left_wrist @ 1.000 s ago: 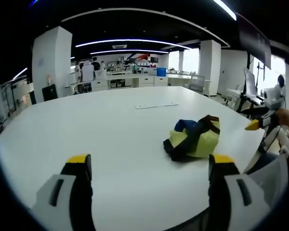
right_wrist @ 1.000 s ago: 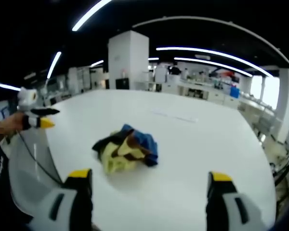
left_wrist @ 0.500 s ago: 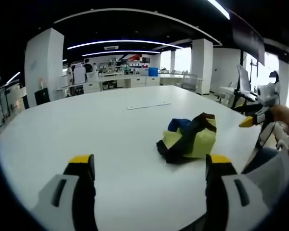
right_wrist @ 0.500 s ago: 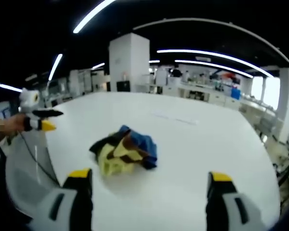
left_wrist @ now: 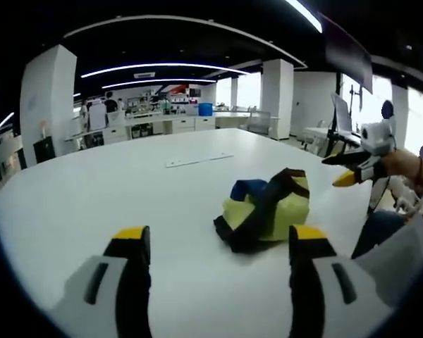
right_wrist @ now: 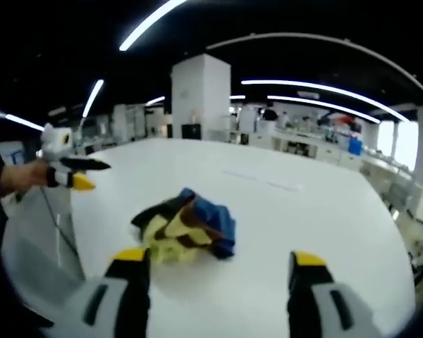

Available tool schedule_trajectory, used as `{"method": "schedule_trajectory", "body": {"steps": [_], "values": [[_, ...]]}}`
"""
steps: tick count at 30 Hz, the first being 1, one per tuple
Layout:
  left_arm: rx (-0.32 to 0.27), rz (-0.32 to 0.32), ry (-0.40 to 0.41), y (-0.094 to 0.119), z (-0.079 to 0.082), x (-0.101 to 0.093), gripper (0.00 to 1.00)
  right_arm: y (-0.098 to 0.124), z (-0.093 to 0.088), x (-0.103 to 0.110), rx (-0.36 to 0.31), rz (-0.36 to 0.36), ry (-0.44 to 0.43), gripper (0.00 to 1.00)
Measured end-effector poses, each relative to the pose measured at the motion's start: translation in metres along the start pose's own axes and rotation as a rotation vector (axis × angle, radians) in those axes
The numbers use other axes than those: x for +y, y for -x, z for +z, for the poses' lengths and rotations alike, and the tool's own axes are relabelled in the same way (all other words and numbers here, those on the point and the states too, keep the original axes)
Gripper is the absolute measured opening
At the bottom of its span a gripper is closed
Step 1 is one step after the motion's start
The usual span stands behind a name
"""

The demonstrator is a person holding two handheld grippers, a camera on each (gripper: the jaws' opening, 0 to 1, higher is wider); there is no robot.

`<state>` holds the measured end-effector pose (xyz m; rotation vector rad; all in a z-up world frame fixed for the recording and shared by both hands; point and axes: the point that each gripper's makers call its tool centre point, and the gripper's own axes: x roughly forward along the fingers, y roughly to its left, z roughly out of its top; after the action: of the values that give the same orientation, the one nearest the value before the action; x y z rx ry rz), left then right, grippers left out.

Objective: Fold the garment on the visible template until the final outline fits inside the template.

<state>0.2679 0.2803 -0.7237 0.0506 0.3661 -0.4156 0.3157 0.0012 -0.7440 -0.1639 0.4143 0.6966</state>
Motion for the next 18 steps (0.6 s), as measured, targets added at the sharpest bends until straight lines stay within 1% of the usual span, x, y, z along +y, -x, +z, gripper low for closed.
{"method": "schedule_trajectory", "body": {"steps": [6,10,16,18], "values": [[0.004,-0.053,-0.012,-0.011,0.002,-0.011,0.71,-0.011,-0.006,-0.003,-0.012,0.02,-0.012,0.67],[0.003,-0.083,-0.022,-0.017,0.005,-0.018,0.66,-0.018,-0.011,0.001,-0.006,0.044,-0.003,0.62],[0.011,-0.122,-0.04,-0.029,0.006,-0.028,0.62,-0.033,-0.019,0.007,0.006,0.078,-0.003,0.56],[0.004,-0.13,-0.04,-0.032,0.006,-0.027,0.6,-0.037,-0.019,0.01,-0.001,0.092,-0.003,0.56]]}}
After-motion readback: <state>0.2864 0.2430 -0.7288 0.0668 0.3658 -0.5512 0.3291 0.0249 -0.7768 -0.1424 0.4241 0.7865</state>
